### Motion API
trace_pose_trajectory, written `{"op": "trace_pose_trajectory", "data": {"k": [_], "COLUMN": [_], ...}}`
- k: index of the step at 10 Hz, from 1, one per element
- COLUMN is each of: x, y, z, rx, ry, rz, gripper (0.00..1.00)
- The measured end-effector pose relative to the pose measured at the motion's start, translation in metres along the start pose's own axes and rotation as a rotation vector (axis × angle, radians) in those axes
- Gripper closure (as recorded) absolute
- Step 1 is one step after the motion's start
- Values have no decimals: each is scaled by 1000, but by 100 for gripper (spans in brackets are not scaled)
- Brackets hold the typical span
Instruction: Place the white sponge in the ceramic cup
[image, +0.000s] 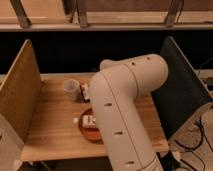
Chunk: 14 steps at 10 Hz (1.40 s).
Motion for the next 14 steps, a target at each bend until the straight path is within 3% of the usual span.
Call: {"op": "trace_pose_trajectory", "data": {"k": [2, 4, 7, 14], "x": [-4, -17, -22, -21], "y": [-5, 3, 13, 25], "z": [17, 29, 35, 34], "rx": [44, 60, 57, 39], "ry": [-4, -35, -62, -70], "rz": [13, 39, 68, 107], "gripper": [20, 20, 20, 22]}}
